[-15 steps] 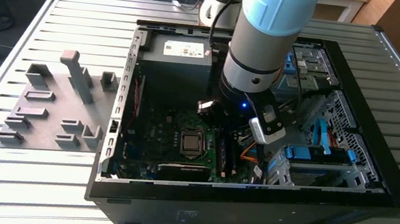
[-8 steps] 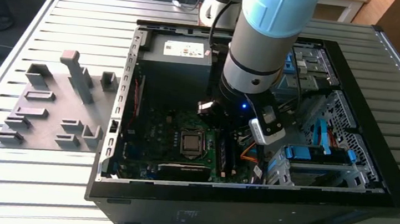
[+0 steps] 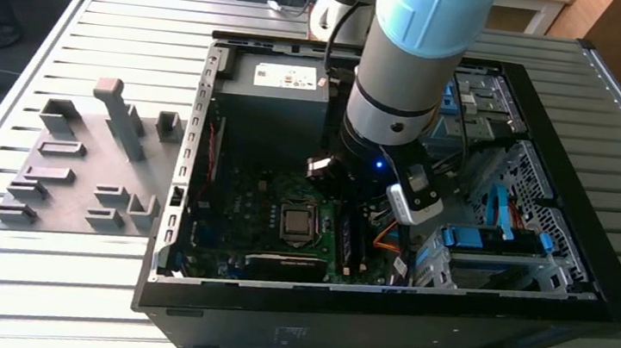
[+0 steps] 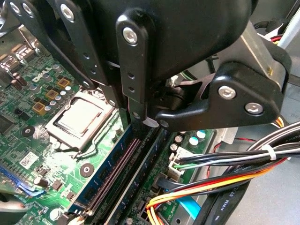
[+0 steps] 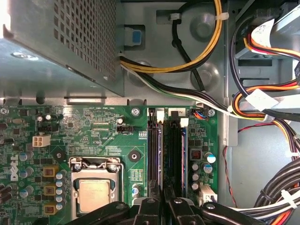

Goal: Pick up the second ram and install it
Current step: 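Press down the second ram until it locks into place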

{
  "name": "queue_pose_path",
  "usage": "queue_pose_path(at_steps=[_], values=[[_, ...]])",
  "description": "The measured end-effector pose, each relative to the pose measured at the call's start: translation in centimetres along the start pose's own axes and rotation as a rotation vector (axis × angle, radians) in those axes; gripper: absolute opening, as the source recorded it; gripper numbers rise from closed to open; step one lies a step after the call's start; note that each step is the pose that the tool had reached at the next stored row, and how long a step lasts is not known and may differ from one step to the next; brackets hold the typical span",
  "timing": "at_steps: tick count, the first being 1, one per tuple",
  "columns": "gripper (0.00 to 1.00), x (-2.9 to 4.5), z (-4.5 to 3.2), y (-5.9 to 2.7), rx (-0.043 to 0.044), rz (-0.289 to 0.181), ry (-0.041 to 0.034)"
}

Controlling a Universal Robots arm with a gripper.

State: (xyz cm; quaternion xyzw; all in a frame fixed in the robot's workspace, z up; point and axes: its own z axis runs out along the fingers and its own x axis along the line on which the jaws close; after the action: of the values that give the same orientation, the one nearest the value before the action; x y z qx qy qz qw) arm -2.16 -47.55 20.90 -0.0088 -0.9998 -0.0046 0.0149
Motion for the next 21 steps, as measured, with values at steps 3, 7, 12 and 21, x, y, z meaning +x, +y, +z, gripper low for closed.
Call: queue_pose_path(at_steps=[3,7,12,21], values=[[0.14,0.0,0.0,0.0,0.0004,-0.001,0.0001],[0.14,-0.01,0.17,0.0,0.0003,-0.001,0.0],[0.14,-0.02,0.57,-0.01,0.0003,-0.001,0.0003],[0.14,-0.02,0.72,-0.01,0.0004,-0.001,0.0009]])
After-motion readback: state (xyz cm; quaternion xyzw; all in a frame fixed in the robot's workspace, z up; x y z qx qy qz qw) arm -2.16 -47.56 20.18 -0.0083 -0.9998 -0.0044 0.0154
